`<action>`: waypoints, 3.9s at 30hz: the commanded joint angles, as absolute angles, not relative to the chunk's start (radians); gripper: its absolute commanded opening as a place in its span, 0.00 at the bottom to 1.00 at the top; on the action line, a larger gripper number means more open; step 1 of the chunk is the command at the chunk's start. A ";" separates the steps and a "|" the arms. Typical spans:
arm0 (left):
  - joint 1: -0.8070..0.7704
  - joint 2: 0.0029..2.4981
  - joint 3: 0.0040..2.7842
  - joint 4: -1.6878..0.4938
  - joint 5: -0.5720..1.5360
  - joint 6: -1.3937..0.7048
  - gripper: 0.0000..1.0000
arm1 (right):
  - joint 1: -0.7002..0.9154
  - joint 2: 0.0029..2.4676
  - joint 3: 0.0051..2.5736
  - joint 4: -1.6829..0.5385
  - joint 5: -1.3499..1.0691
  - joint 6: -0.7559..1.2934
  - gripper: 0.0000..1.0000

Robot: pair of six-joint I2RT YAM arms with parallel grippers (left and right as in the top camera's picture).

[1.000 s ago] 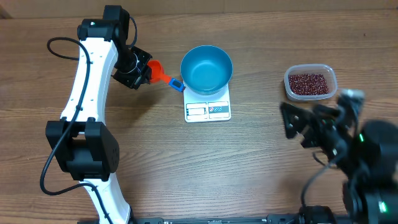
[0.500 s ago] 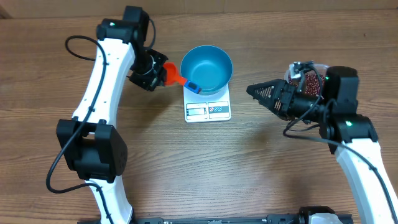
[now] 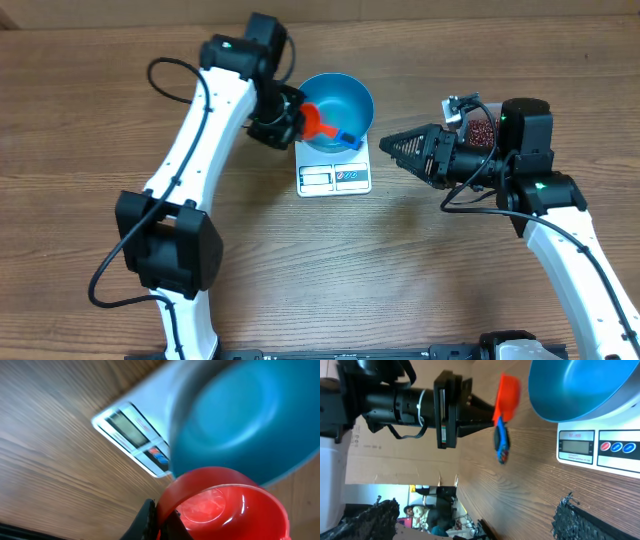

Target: Scoop item into bowl and weigh 150g on scale

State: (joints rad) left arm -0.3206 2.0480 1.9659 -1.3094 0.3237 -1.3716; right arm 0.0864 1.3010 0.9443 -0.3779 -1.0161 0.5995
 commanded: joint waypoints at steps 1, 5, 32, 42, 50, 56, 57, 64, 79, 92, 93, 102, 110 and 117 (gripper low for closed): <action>-0.374 2.040 1.982 -1.266 0.396 -1.477 0.04 | 0.096 1.302 0.969 -0.371 -1.010 0.602 1.00; -0.420 2.040 1.981 -1.246 0.398 -1.594 0.04 | 0.096 1.302 0.969 -0.371 -0.980 0.602 1.00; -0.550 2.040 1.981 -1.200 0.445 -1.862 0.04 | 0.096 1.302 0.969 -0.334 -0.800 0.603 0.79; -0.566 2.040 1.981 -1.200 0.445 -1.881 0.04 | 0.096 1.302 0.969 -0.319 -0.800 0.602 0.45; -0.566 2.040 1.981 -1.204 0.446 -1.881 0.04 | 0.096 1.303 0.969 -0.320 -0.800 0.602 0.07; -0.568 2.040 1.981 -1.205 0.447 -1.852 0.04 | 0.096 1.303 0.969 -0.327 -0.800 0.602 0.04; -0.568 2.040 1.981 -1.204 0.446 -1.843 0.04 | 0.096 1.303 0.969 -0.327 -0.800 0.602 0.04; -0.575 2.040 1.981 -1.204 0.445 -1.809 0.20 | 0.096 1.303 0.969 -0.327 -0.784 0.602 0.04; -0.528 2.040 1.981 -1.208 0.588 -1.410 1.00 | 0.096 1.303 0.969 -0.535 -0.577 0.470 0.04; -0.525 2.040 1.981 -1.267 0.479 -0.740 0.99 | 0.096 1.216 1.027 -0.768 -0.264 0.410 0.04; -0.525 2.040 1.981 -1.271 0.471 -0.687 1.00 | 0.096 1.206 1.041 -0.785 -0.244 0.410 0.04; -0.524 2.040 1.981 -1.280 0.311 -0.540 0.99 | 0.096 1.106 1.232 -0.935 -0.069 0.384 0.04; -0.523 2.040 1.981 -1.229 0.299 -0.403 0.25 | 0.096 1.054 1.265 -0.959 -0.053 0.364 0.04; -0.519 2.039 1.981 -1.344 0.150 -0.236 0.04 | 0.096 1.043 1.264 -0.994 -0.053 0.364 0.04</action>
